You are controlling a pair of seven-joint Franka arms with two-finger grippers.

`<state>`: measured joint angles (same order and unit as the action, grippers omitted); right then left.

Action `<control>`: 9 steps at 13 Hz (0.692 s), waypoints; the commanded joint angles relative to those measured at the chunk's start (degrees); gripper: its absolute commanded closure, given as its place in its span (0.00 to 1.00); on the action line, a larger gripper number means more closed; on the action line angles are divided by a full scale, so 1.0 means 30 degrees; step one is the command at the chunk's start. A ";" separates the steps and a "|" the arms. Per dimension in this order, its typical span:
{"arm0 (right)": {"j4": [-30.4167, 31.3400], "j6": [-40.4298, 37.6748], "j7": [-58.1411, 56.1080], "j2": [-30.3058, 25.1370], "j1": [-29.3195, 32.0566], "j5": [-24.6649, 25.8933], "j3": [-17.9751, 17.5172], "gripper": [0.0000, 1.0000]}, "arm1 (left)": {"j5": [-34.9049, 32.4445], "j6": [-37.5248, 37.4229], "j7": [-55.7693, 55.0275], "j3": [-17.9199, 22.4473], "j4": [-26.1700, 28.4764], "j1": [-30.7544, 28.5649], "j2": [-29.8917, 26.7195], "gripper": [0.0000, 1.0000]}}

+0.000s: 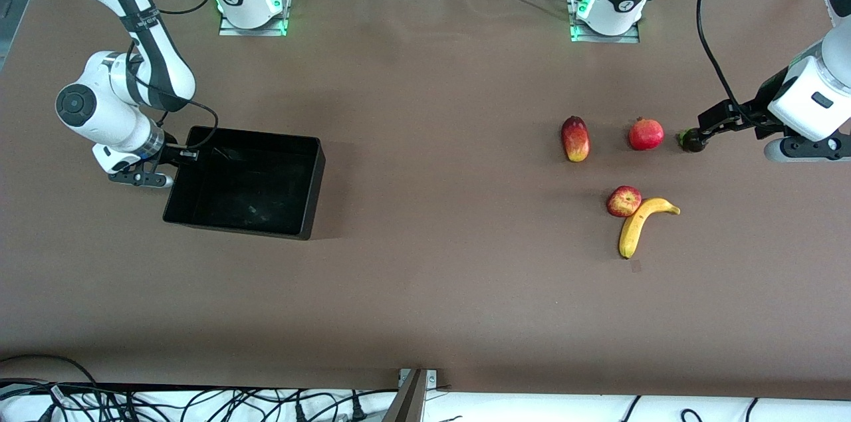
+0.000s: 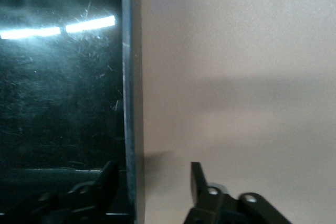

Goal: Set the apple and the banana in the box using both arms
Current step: 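Reach the right gripper to the black box and grip its rim, then slide the black box with the right gripper toward the fruit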

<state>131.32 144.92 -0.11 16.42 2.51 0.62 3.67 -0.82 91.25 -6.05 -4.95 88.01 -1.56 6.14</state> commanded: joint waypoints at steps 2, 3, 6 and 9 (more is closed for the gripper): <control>-0.0532 -0.0113 -0.0257 0.0034 0.0073 -0.0090 -0.0198 1.00 | -0.0077 -0.0386 -0.0094 -0.0078 -0.0539 -0.0067 0.0211 0.00; -0.0532 -0.0113 -0.0257 0.0034 0.0073 -0.0178 -0.0227 1.00 | -0.0077 -0.0386 -0.0123 -0.0078 -0.0510 -0.0067 0.0211 0.00; -0.0765 -0.0142 -0.0315 -0.0199 0.0044 -0.1172 -0.0315 1.00 | -0.0077 -0.0386 -0.0123 -0.0078 -0.0539 -0.0067 0.0211 0.00; -0.2484 -0.2762 -0.0287 -0.1077 0.0044 -0.1585 -0.2123 1.00 | -0.0077 -0.0386 -0.0123 -0.0049 -0.0539 -0.0067 0.0211 0.00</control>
<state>127.93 143.14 -0.64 15.69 2.48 -2.48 1.38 -0.82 91.24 -6.06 -4.95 88.01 -1.56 6.14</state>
